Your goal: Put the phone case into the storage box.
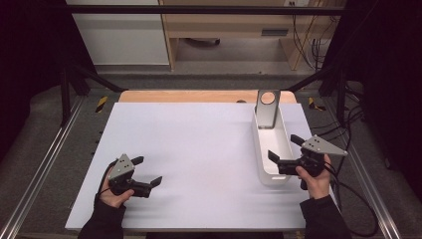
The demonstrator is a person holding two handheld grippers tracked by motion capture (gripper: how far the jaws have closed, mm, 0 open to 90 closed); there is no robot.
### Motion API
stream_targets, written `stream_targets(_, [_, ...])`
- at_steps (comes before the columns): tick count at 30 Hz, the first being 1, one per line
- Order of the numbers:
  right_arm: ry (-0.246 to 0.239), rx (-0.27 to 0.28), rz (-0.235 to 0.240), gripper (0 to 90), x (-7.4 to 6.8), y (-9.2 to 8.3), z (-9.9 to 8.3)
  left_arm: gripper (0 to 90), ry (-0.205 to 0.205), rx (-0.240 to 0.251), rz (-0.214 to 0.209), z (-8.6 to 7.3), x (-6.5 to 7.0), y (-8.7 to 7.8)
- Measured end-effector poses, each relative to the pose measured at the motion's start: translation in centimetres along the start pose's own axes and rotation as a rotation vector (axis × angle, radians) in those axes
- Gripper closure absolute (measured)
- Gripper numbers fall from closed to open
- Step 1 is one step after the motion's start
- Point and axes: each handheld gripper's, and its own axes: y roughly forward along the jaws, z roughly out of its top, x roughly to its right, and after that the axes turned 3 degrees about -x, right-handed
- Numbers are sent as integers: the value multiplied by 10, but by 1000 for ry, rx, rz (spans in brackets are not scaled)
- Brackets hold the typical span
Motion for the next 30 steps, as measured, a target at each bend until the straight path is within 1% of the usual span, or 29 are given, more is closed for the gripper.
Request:
stream_targets(7, [15, 18, 8, 2, 4, -12, -14, 0, 2, 6, 1, 0, 0, 0])
stream_targets(10, [26, 18, 7, 3, 7, -15, -20, 1, 1, 9, 1, 0, 0, -1])
stream_targets(13, [34, 12, 16, 2, 9, -17, -26, 1, 4, 9, 2, 0, 0, -1])
stream_targets(16, [34, 15, 22, 2, 11, -20, -32, 0, 4, 10, 2, 0, 0, -1])
stream_targets(20, [24, 5, 19, 2, 13, -23, -38, 1, 5, 13, 3, 1, 1, -2])
stream_targets(25, [32, -8, 23, 2, 15, -27, -47, 1, 7, 21, 4, 1, 1, -2])
stream_targets(30, [26, -15, 33, 2, 16, -30, -50, 1, 10, 25, 4, 2, 1, -3])
